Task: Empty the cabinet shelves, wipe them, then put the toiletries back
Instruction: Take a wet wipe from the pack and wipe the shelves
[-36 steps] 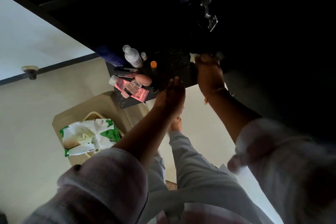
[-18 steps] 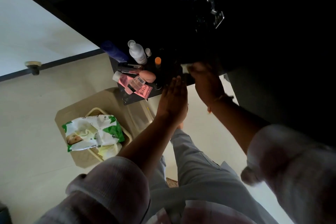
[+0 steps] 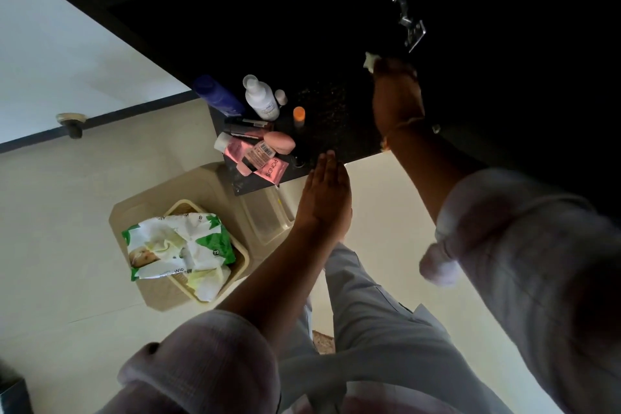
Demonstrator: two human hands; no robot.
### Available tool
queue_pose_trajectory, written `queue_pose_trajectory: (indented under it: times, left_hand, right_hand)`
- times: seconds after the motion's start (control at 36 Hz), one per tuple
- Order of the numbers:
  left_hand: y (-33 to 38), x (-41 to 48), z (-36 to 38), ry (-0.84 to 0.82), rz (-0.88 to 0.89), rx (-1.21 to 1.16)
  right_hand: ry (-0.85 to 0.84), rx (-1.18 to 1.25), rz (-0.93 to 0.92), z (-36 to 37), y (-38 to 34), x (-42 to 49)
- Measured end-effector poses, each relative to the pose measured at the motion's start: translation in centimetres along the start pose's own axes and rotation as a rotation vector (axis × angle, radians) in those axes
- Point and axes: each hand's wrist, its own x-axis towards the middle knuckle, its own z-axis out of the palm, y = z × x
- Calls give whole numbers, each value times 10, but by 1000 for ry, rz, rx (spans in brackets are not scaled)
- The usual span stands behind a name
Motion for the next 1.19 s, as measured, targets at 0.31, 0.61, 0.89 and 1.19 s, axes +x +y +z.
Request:
queue_pose_trajectory:
  times: [0.31, 0.61, 0.89, 1.19]
  left_hand:
    - [-4, 4, -8, -82, 15, 73]
    - [-1, -17, 7, 60, 18, -14]
    - [5, -25, 13, 13, -57, 5]
    - [-3, -12, 4, -46, -30, -62]
  right_hand:
    - [-132, 233, -31, 4, -31, 7]
    - [-215, 117, -397, 9, 0, -123]
    - [-155, 325, -163, 9, -24, -92]
    - [-141, 82, -194, 10, -64, 9]
